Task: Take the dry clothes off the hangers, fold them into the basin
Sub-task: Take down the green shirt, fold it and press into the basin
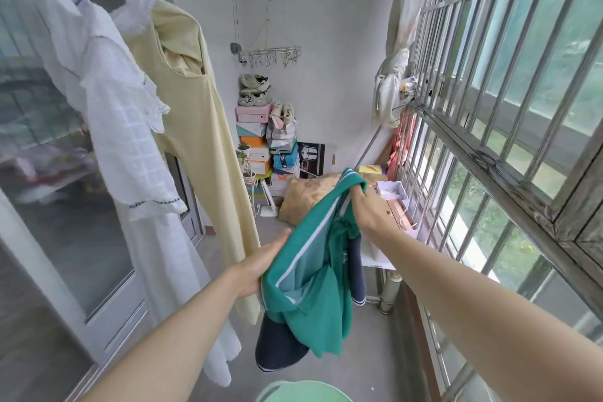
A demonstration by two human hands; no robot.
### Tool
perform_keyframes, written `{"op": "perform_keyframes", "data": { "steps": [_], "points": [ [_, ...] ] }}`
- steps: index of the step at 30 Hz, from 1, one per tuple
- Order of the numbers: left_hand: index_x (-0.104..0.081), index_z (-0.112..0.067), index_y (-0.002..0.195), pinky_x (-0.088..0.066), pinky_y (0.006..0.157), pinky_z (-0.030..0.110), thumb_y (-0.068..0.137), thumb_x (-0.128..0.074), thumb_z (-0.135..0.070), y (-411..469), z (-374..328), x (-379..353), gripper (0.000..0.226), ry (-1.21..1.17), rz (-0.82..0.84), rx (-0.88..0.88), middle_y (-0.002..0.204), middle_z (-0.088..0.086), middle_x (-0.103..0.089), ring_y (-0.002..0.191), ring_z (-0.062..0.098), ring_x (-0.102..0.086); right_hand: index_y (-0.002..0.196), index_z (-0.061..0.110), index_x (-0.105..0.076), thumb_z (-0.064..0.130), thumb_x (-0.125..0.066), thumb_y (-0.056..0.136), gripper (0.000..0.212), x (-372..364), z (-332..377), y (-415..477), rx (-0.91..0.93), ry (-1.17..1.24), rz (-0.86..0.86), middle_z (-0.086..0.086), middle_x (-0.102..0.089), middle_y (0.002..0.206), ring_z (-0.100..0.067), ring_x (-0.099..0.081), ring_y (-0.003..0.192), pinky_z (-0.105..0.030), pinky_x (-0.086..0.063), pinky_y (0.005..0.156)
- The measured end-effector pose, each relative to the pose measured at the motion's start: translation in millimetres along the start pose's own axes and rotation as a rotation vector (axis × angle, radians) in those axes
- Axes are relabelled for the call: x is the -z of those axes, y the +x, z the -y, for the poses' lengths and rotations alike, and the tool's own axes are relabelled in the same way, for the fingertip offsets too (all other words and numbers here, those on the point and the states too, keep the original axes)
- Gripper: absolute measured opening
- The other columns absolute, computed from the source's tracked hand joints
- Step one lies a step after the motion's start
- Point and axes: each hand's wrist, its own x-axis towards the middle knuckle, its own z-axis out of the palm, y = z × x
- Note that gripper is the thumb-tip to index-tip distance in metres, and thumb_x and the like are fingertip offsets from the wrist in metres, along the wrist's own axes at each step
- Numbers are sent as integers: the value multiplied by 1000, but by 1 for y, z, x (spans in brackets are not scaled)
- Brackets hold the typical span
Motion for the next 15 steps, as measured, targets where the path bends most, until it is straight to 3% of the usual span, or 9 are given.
{"op": "perform_keyframes", "data": {
  "steps": [2, 4, 7, 11, 13, 15],
  "points": [
    [-54, -27, 125, -51, 95, 42, 66, -64, -74, 1, 1, 0, 76, 92, 5, -67, 122, 7, -64, 110, 26, -64, 75, 19, -43, 30, -22, 102, 35, -2, 3, 2, -6, 13, -19, -1, -45, 71, -17, -44, 68, -31, -36, 65],
    [-49, -33, 123, -54, 89, 44, 59, -81, -58, 1, 1, 1, 76, 217, -22, -111, 120, 6, -60, 105, 28, -64, 70, 20, -40, 29, -22, 101, 37, -3, 4, 4, -11, 32, -37, -2, -45, 68, -22, -45, 72, -34, -36, 69],
    [-41, -33, 127, -50, 78, 24, 72, -78, -25, 4, 4, -7, 67, 485, -58, -182, 118, 2, -53, 93, 13, -61, 69, 18, -39, 28, -23, 100, 36, -2, 5, 5, -3, 65, -44, -4, -46, 69, -23, -46, 74, -36, -38, 70],
    [-43, -21, 124, -46, 74, 8, 72, -81, -15, 9, 14, -30, 65, 454, -74, -246, 118, -2, -56, 98, 3, -56, 71, 17, -41, 28, -24, 99, 35, 0, 7, 4, -7, 44, -23, -5, -48, 71, -24, -47, 76, -37, -40, 72],
    [-47, -20, 119, -51, 81, 19, 68, -83, -22, 20, 24, -41, 62, 501, -150, -257, 112, -3, -62, 98, 7, -61, 77, 13, -44, 30, -26, 99, 34, 2, 8, 5, -7, 41, -12, -4, -46, 70, -23, -45, 73, -34, -38, 69],
    [-52, -16, 114, -51, 80, 32, 79, -70, -22, 31, 27, -48, 40, 621, -355, -266, 99, 0, -64, 90, 19, -63, 80, 11, -46, 33, -27, 100, 35, 5, 11, 3, 5, 17, 2, -4, -47, 69, -22, -44, 68, -32, -36, 65]
  ]
}}
